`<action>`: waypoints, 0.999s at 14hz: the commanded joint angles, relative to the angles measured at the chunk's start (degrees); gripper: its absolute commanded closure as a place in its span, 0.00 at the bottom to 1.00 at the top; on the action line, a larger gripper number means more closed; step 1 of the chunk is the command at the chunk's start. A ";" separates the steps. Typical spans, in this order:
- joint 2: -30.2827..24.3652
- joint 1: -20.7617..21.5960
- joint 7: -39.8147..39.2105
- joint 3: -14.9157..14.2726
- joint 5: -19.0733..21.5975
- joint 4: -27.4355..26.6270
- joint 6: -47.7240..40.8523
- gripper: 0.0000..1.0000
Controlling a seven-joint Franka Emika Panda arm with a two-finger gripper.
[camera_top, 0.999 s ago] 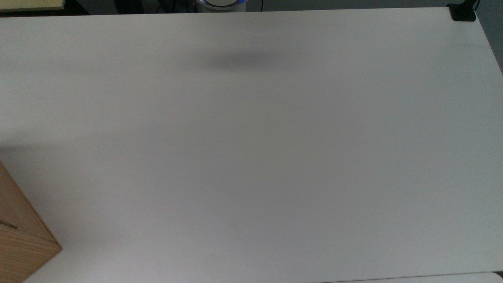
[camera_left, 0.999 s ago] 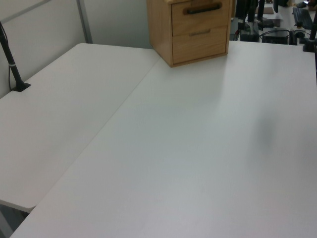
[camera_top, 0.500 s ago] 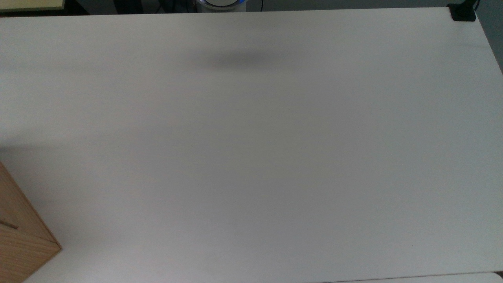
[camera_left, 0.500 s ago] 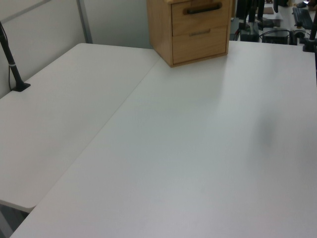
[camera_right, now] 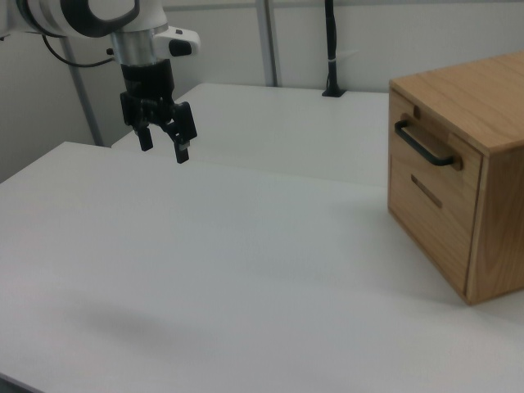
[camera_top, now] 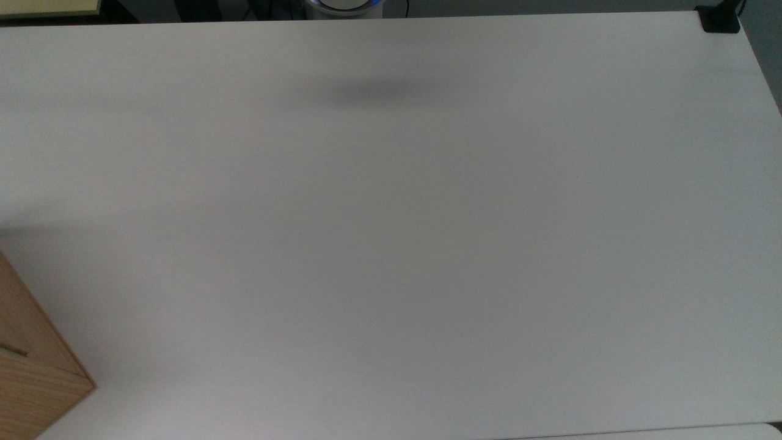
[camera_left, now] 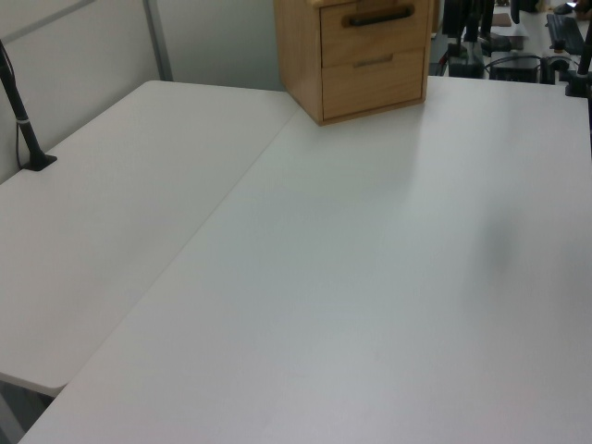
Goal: Open the drawer by sliding it
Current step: 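Move the open gripper toward the wooden cabinet's upper drawer handle, then extend the arm and close the gripper on the black drawer handle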
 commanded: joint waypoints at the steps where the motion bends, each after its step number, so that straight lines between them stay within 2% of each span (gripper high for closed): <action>1: 0.24 0.56 -3.90 -0.04 -0.62 0.56 -1.79 0.00; 3: 0.42 0.30 -6.36 -0.13 -0.80 0.47 -1.09 0.00; 6: 1.47 -0.75 -16.62 -0.39 -4.92 0.65 6.96 0.00; 10: 2.26 -5.14 -31.74 -0.48 -5.28 0.65 15.94 0.00; 12: 2.70 -7.07 -38.16 -0.48 -6.50 0.56 23.57 0.00; 14: 5.67 -9.01 -40.21 -0.57 -8.61 0.65 33.22 0.00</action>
